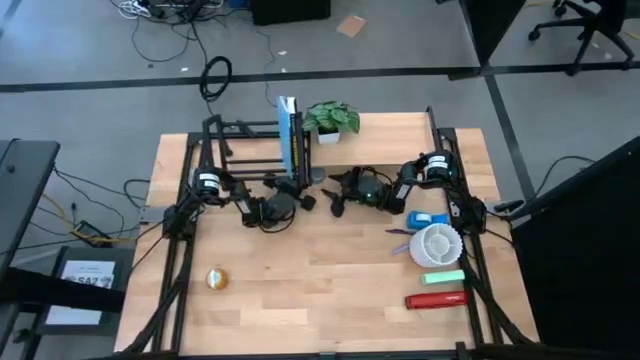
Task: Stock shelves
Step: Remove the blue scented candle from under the shelf
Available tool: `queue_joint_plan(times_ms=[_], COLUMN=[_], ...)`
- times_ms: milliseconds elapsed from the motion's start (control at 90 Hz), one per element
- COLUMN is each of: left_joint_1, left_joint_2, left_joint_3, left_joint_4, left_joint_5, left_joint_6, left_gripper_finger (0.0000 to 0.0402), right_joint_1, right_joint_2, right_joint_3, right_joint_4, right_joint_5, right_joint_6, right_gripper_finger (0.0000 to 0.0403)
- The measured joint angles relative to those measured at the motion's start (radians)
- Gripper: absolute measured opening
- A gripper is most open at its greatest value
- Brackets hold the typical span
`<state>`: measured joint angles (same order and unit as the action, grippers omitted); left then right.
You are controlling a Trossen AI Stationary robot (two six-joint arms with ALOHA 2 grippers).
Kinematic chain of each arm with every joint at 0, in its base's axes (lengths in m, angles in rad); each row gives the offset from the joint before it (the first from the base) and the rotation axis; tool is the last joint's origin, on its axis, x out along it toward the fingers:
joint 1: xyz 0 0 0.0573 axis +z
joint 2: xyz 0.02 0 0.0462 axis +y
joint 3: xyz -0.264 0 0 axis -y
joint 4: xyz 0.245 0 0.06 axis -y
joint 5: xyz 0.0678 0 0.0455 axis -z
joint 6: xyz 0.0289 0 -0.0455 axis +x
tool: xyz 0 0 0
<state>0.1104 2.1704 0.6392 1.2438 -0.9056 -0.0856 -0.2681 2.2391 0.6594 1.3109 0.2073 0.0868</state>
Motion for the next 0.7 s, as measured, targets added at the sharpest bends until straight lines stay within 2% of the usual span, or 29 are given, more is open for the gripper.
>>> queue_joint_plan(times_ms=[144,289,411,700], left_joint_1=[0.018,0.040,0.045,0.044], left_joint_2=[-0.001,-0.001,0.000,0.000], left_joint_3=[0.000,-0.002,-0.002,-0.001], left_joint_4=[0.002,0.021,0.047,0.055], left_joint_5=[0.042,0.145,0.194,0.216], left_joint_6=[0.005,0.019,0.050,0.057], left_gripper_finger=[0.0000,0.0000,0.0000,0.0000], right_joint_1=[0.000,0.004,0.004,0.008], right_joint_2=[0.000,0.000,0.000,0.000], right_joint_3=[0.000,0.000,-0.001,-0.016], right_joint_4=[0.001,0.001,0.001,0.004], right_joint_5=[-0.001,0.000,0.001,0.046], right_joint_6=[0.000,0.014,0.014,0.040], right_gripper_finger=[0.0237,0.0235,0.0236,0.0232])
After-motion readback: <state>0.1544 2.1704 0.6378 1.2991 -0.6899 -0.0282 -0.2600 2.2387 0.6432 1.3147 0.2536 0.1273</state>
